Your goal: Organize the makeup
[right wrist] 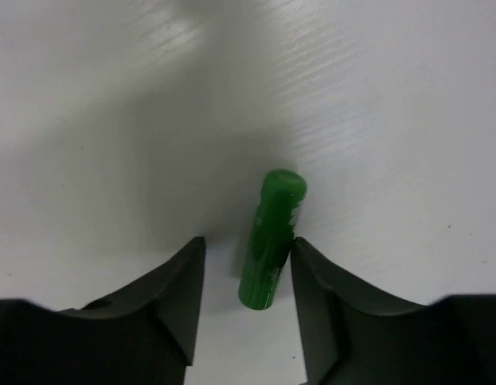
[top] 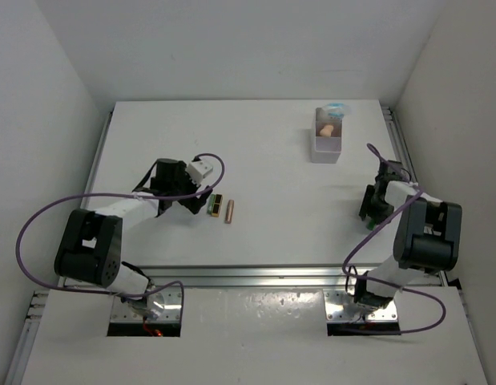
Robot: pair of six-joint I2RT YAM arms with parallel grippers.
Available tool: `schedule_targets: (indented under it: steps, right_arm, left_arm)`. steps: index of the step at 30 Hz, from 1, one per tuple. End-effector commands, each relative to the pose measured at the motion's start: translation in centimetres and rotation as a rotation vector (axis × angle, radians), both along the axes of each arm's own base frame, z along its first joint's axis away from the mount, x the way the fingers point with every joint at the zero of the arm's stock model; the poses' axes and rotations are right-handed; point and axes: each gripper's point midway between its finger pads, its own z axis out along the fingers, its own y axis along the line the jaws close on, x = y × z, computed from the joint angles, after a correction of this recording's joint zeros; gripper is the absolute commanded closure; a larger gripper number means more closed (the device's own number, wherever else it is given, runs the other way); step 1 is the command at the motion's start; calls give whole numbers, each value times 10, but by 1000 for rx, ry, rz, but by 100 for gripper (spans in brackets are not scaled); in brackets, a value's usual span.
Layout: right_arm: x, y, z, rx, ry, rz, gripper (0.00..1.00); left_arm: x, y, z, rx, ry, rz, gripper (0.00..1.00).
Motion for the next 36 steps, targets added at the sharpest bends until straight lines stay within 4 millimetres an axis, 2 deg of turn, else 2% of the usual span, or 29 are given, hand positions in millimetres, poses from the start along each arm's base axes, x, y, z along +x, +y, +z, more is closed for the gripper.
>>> schedule_targets:
  steps: [1,2,4,5,7,11,13,15,16,17,18,19,20,21,22,26,27,28,29,30,31,32,33,35,36]
  right_arm:
    - [4,-3,-11,49,-5,-38,56]
    - [6,-4,-9,46,-6,-35,62]
    - [1,-5,-11,45,32,-41,63]
    - [5,-6,-8,45,26,-41,65]
    - [2,-7,-10,39,44,-46,71]
    - [8,-6,-9,44,40,-13,100]
    - [17,3,-7,51,39,68,100]
    - [33,16,1,41,15,183,100]
    - [47,35,11,23,-29,294,100]
    - [63,39,18,-2,-90,353,100]
    - [67,49,19,10,-125,409,100]
    - [96,67,44,-1,-283,466,100]
    - [142,70,76,-55,-520,472,100]
    - [141,80,72,-14,-564,469,100]
    - [163,87,99,-21,-718,475,100]
    - [214,103,144,19,-937,428,100]
    - [228,103,144,11,-959,431,100]
    - [237,102,161,-4,-1008,429,100]
    - [248,118,156,-3,-1028,460,100]
    - [257,121,166,-11,-1079,468,100]
    - [261,123,167,-21,-1097,476,100]
    - [266,125,151,-17,-1080,480,100]
    - [275,124,167,-33,-1142,476,100]
    - [280,128,158,-31,-1131,487,100]
    - [285,127,166,-47,-1148,495,100]
  left_arm:
    - [7,-2,17,-11,-67,-8,0]
    - [7,-2,17,-11,-67,-8,0]
    - [8,1,17,-10,-67,1,0]
    - [10,1,18,-13,-78,1,0]
    - [13,2,20,-9,-88,8,0]
    - [10,2,16,-7,-79,8,0]
    - [7,3,13,-5,-70,8,0]
    - [9,2,17,-9,-88,8,0]
    - [9,2,17,-9,-88,8,0]
    - [9,2,17,-9,-88,8,0]
    - [6,3,14,-7,-79,8,0]
    - [6,3,14,-7,-79,8,0]
    - [6,3,14,-7,-79,8,0]
    - [6,1,14,-12,-78,1,0]
    - [6,1,14,-13,-78,1,0]
    - [8,1,19,-22,-92,7,0]
    - [8,1,19,-22,-92,7,0]
    - [5,1,15,-21,-83,7,0]
    - [5,1,15,-21,-83,7,0]
    - [5,1,15,-21,-83,7,0]
    - [5,3,15,-15,-84,14,0]
    - [5,3,15,-15,-84,14,0]
    - [5,3,15,-15,-84,14,0]
    - [5,3,15,-15,-84,14,0]
    - [6,4,15,-15,-82,27,0]
